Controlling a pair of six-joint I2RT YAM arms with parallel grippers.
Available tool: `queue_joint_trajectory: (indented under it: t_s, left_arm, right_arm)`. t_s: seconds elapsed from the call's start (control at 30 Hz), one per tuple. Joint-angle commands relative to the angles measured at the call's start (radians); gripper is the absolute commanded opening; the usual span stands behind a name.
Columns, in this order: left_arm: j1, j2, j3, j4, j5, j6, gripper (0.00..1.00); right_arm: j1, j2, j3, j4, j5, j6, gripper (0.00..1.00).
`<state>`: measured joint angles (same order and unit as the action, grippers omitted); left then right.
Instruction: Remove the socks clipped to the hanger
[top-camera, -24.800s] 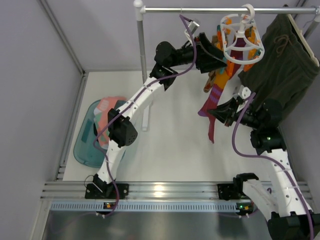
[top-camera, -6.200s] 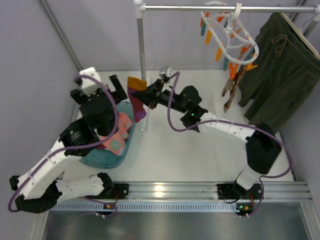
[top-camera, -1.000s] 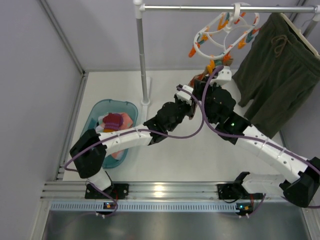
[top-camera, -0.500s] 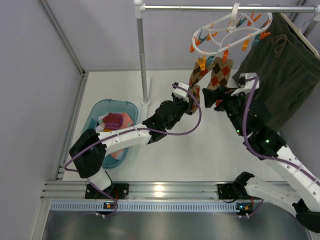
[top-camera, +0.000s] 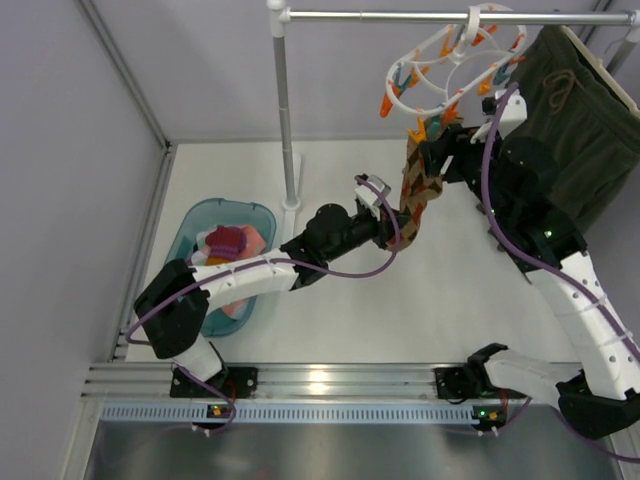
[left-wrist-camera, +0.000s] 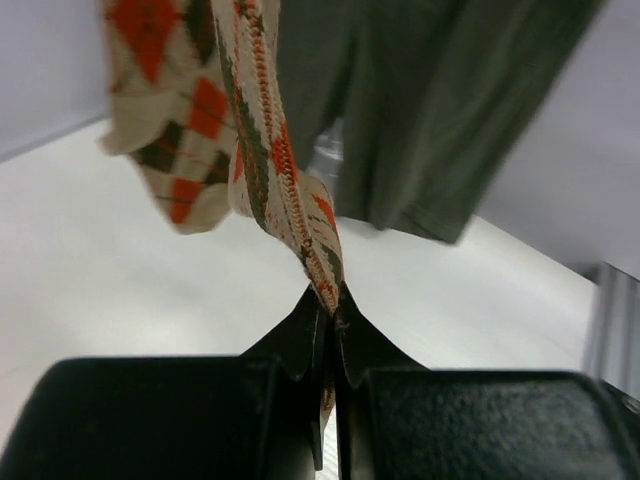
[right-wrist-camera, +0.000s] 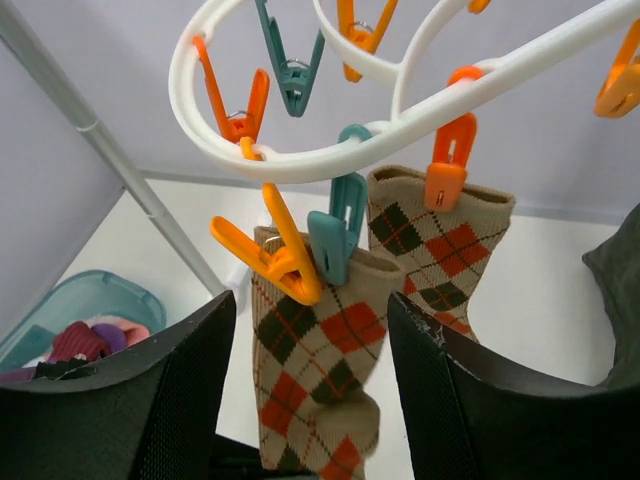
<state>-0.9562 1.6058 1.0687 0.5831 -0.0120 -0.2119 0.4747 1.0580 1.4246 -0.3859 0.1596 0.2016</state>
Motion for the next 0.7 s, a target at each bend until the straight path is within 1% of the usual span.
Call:
queue_joint_trajectory:
  t_s: [0.0, 0.1, 0.13, 0.17, 0.3, 0.33, 0.37, 0.4, 0.43, 0.47, 0.53, 0.6, 0.67]
  left_arm:
    - [0.026, 0.002, 0.01, 0.05, 0.292, -0.067, 0.0]
    - [0.043, 0.045, 0.036, 0.05, 0.38, -0.104, 0.0]
    - [0.059, 0.061, 0.046, 0.05, 0.435, -0.147, 0.0]
    - [0.069, 0.071, 0.06, 0.05, 0.445, -0.171, 0.0]
    - [0.112, 0.048, 0.037, 0.05, 0.327, -0.289, 0.0]
    - [0.129, 0.037, 0.028, 0.049, 0.307, -0.32, 0.0]
    - [0.135, 0.028, 0.01, 0.05, 0.276, -0.329, 0.0]
    - [0.14, 0.01, 0.001, 0.049, 0.262, -0.339, 0.0]
    - [0.148, 0.002, -0.006, 0.049, 0.254, -0.349, 0.0]
    - [0.151, -0.003, -0.015, 0.05, 0.254, -0.356, 0.0]
    - [0.161, -0.012, -0.018, 0.05, 0.285, -0.382, 0.0]
    - [0.178, -0.014, -0.019, 0.05, 0.32, -0.414, 0.0]
    - [0.191, -0.018, -0.023, 0.05, 0.337, -0.429, 0.0]
  right_arm:
    - [-0.005, 0.028, 0.048, -0.044, -0.055, -0.036, 0.59]
    - [-0.005, 0.004, -0.001, 0.019, 0.015, -0.068, 0.56]
    - [-0.008, -0.007, -0.03, 0.057, 0.026, -0.08, 0.56]
    - [-0.037, -0.024, -0.039, 0.068, -0.014, -0.118, 0.55]
    - [-0.141, -0.015, -0.003, -0.011, -0.239, -0.191, 0.57]
    - [-0.162, -0.01, 0.017, -0.039, -0.335, -0.192, 0.58]
    - [-0.206, -0.003, 0.023, -0.042, -0.392, -0.236, 0.59]
    - [-0.235, 0.002, 0.026, -0.041, -0.444, -0.237, 0.59]
    - [-0.263, 0.01, 0.036, -0.036, -0.557, -0.235, 0.59]
    - [-0.319, 0.023, 0.039, -0.013, -0.624, -0.235, 0.59]
    - [-0.364, 0.049, 0.066, 0.007, -0.763, -0.235, 0.59]
    - [-0.392, 0.094, 0.098, 0.033, -0.843, -0.258, 0.6]
    - [-0.403, 0.134, 0.117, 0.062, -0.885, -0.246, 0.62]
